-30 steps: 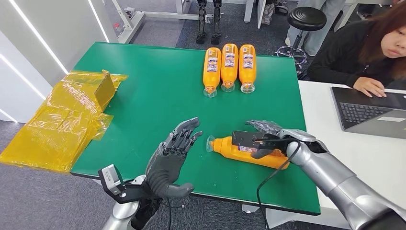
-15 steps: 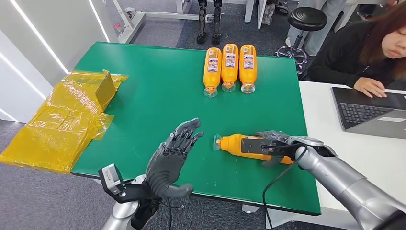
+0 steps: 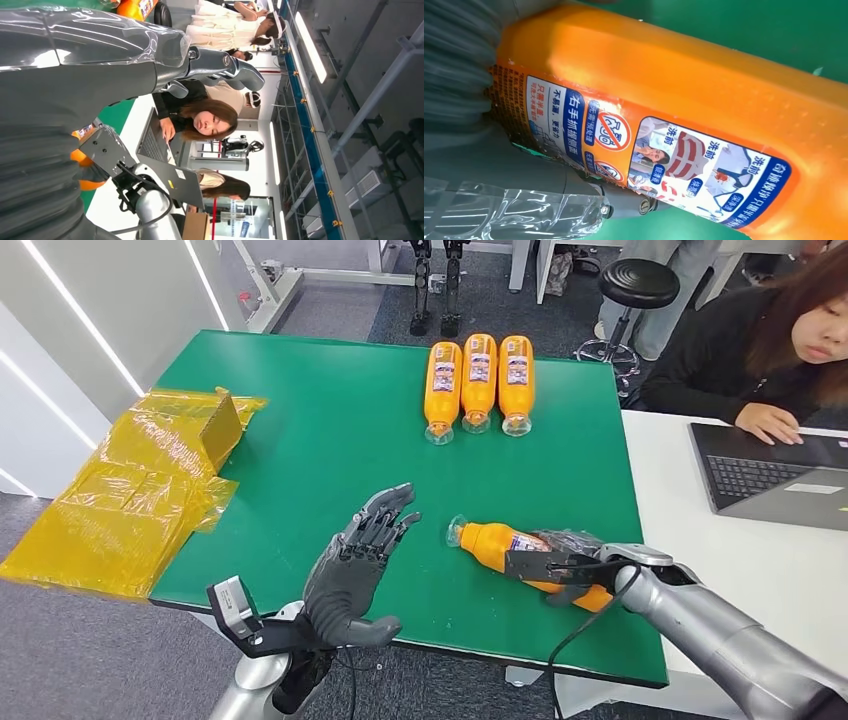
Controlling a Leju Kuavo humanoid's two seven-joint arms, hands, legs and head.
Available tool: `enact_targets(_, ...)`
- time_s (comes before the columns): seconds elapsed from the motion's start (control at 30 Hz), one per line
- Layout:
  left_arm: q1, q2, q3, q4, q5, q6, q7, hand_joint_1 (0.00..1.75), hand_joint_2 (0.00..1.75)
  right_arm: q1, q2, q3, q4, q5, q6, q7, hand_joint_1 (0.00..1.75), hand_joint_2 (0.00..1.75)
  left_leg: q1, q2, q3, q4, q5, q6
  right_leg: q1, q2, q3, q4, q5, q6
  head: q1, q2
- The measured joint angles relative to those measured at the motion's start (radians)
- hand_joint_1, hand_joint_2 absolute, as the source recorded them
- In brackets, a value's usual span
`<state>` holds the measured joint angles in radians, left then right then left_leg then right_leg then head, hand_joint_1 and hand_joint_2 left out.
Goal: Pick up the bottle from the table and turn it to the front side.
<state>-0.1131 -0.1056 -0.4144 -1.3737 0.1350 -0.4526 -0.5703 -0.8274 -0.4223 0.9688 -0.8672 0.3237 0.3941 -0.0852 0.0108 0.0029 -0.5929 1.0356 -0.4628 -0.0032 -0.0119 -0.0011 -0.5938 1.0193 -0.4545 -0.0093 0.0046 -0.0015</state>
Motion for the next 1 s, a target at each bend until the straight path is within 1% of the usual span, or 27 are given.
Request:
enact_targets(0.03, 0.000, 0.001, 0.000, 0.001, 0.000, 0.001, 0.000, 0.00, 1.75, 0.002, 0.000, 0.002, 0.001, 0.000, -0.006, -0.001, 1.75, 1.75, 0.000, 0.000, 0.001, 0.000, 0.000, 0.000, 0.000, 0.000, 0.001, 0.000, 0.000, 0.000, 0.000, 0.000)
enact_targets(0.4, 0.001, 0.008, 0.000, 0.005, 0.000, 0.005, 0.000, 0.00, 1.75, 0.014, -0.009, 0.004, -0.023, 0.028, -0.066, 0.005, 1.75, 1.75, 0.000, 0.001, 0.004, 0.000, 0.001, 0.001, 0.000, 0.000, 0.005, 0.000, 0.001, 0.001, 0.000, 0.000)
enact_targets(0.63, 0.019, 0.010, 0.016, 0.000, -0.005, 0.019, 0.000, 0.00, 1.75, 0.026, -0.010, -0.002, -0.074, 0.088, -0.162, 0.030, 1.75, 1.75, 0.000, 0.001, 0.003, 0.000, 0.001, 0.001, 0.000, 0.001, 0.003, 0.000, 0.001, 0.001, 0.000, 0.000)
enact_targets(0.77, 0.021, 0.011, 0.017, -0.001, -0.006, 0.020, 0.000, 0.00, 1.75, 0.027, -0.010, -0.004, -0.079, 0.092, -0.169, 0.033, 1.75, 1.75, 0.000, 0.001, 0.002, 0.000, 0.001, 0.001, 0.000, 0.001, 0.003, 0.000, 0.001, 0.001, 0.000, 0.000)
enact_targets(0.83, 0.039, 0.013, 0.033, -0.020, -0.022, 0.038, 0.001, 0.00, 1.75, 0.073, -0.025, -0.071, -0.181, 0.151, -0.264, 0.049, 1.75, 1.75, 0.000, -0.001, 0.000, 0.000, 0.001, 0.001, 0.000, -0.001, 0.001, 0.000, 0.001, 0.002, 0.000, 0.000)
enact_targets(0.9, 0.063, 0.016, 0.053, -0.045, -0.047, 0.066, 0.002, 0.00, 1.75, 0.156, -0.051, -0.177, -0.334, 0.225, -0.391, 0.059, 1.75, 1.75, 0.000, -0.003, -0.004, 0.000, 0.001, 0.001, 0.000, -0.003, -0.002, 0.000, 0.000, 0.002, 0.000, 0.000)
enact_targets(0.93, 0.068, 0.016, 0.058, -0.052, -0.055, 0.075, 0.002, 0.00, 1.75, 0.194, -0.062, -0.215, -0.386, 0.244, -0.424, 0.056, 1.75, 1.75, 0.000, -0.004, -0.005, 0.000, 0.001, 0.002, 0.000, -0.003, -0.003, 0.000, 0.000, 0.002, 0.000, 0.000)
enact_targets(1.0, 0.074, 0.017, 0.065, -0.059, -0.064, 0.082, 0.002, 0.00, 1.75, 0.247, -0.074, -0.267, -0.455, 0.272, -0.454, 0.052, 1.75, 1.75, -0.001, -0.004, -0.006, 0.000, 0.001, 0.002, 0.000, -0.004, -0.004, 0.000, 0.000, 0.002, 0.000, 0.000)
